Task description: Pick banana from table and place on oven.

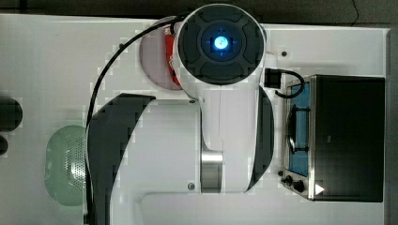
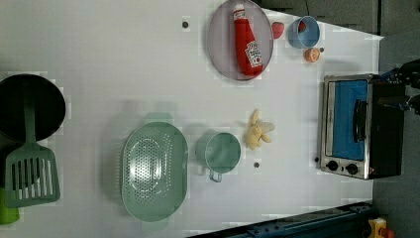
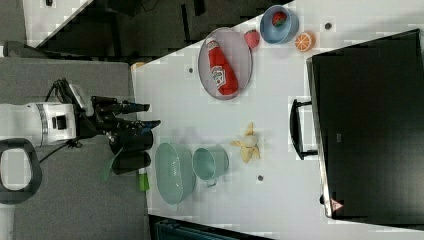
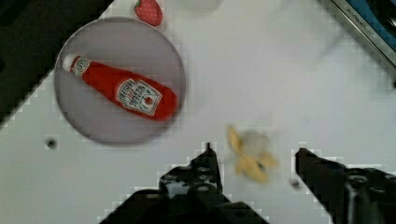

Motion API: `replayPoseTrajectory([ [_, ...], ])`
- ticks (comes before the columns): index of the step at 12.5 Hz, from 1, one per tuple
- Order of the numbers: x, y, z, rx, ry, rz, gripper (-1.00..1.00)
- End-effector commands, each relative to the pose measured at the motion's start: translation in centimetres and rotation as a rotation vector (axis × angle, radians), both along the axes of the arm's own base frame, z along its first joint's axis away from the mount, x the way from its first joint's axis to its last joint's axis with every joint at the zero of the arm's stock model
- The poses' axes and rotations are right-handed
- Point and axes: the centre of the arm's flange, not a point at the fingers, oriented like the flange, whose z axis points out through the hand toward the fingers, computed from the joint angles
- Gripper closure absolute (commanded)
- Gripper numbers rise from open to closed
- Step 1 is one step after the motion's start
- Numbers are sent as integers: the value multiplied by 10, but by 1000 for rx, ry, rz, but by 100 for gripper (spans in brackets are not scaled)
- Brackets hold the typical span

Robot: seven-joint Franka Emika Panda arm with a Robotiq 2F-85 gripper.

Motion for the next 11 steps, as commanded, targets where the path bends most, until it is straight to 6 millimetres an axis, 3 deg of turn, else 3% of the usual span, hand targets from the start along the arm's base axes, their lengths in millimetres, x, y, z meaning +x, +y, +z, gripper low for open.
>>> replayPoseTrajectory([
  [1, -161, -26, 93, 11, -28, 6, -58],
  [3, -161, -26, 92, 11, -27, 6, -99],
  [6, -156, -23, 79, 10, -13, 10, -100],
  [8, -139, -19, 54, 6, -14, 19, -100],
  [11, -109, -11, -11, -1, 14, 37, -100],
])
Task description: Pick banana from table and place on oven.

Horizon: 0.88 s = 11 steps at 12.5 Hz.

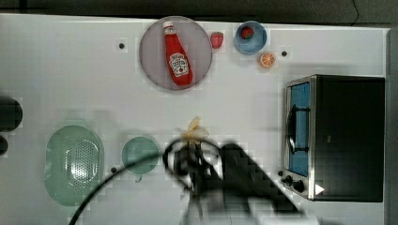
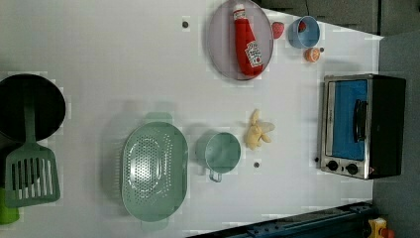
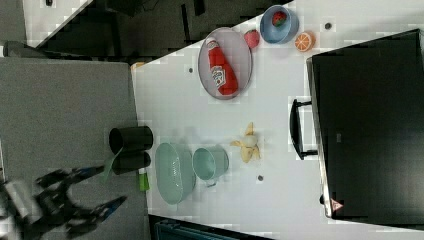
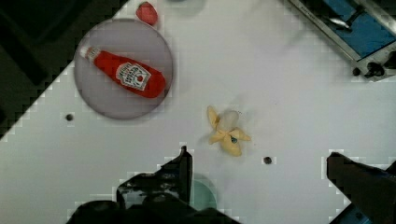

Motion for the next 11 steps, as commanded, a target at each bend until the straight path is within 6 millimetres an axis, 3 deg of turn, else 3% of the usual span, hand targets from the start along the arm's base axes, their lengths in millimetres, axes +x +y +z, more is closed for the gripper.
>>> replayPoseTrajectory([
  [1, 53, -1, -131, -3, 198, 26, -100],
  [6, 88, 9, -254, -6, 205, 48, -100],
  [11, 92, 13, -369, 1, 248, 58, -100],
])
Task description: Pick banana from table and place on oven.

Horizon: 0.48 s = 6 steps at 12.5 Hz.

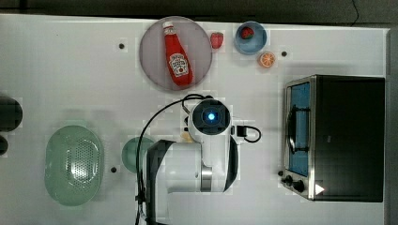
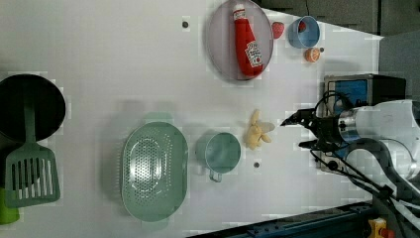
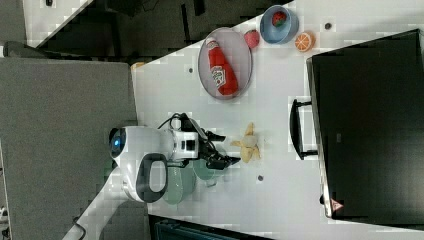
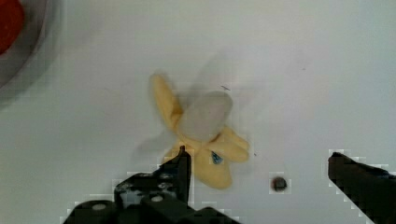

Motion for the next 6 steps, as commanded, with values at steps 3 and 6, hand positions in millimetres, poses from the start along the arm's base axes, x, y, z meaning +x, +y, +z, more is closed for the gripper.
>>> replayPoseTrajectory([
  [3, 4, 21, -44, 7, -55, 68, -100],
  [6, -3, 35, -83, 19, -45, 93, -100],
])
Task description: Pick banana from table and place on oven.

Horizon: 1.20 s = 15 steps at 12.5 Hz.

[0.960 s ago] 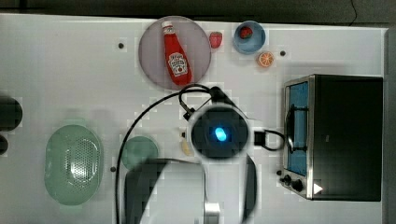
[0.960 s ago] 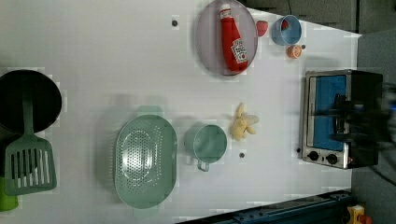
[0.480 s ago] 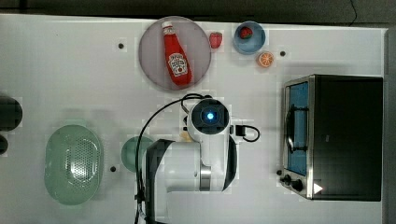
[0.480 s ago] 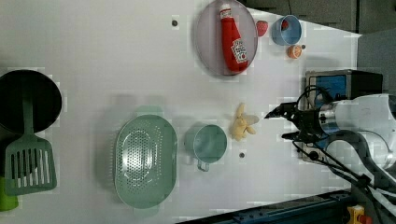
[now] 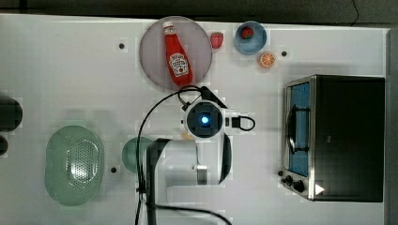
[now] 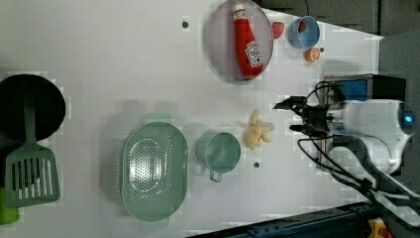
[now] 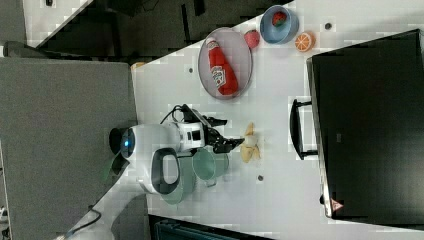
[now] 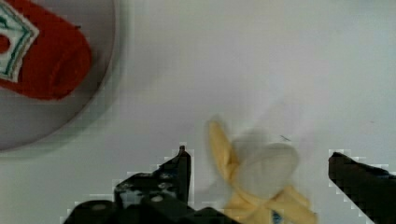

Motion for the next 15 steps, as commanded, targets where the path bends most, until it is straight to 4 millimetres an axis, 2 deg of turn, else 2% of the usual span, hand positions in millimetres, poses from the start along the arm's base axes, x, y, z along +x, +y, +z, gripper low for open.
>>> replayPoseTrajectory([
  [1, -28, 25, -57, 15, 102, 60, -100],
  [3, -30, 25, -67, 18, 96, 60, -100],
  [4, -33, 25, -71, 18, 106, 60, -93],
  [8, -32, 25, -72, 19, 91, 55, 5],
  [10, -31, 25, -71, 20, 83, 54, 48],
  [12, -27, 25, -64, 22, 64, 50, 50],
  [13, -23, 25, -51, 21, 37, 50, 50],
  [15, -14, 24, -8, 17, -24, 50, 50],
])
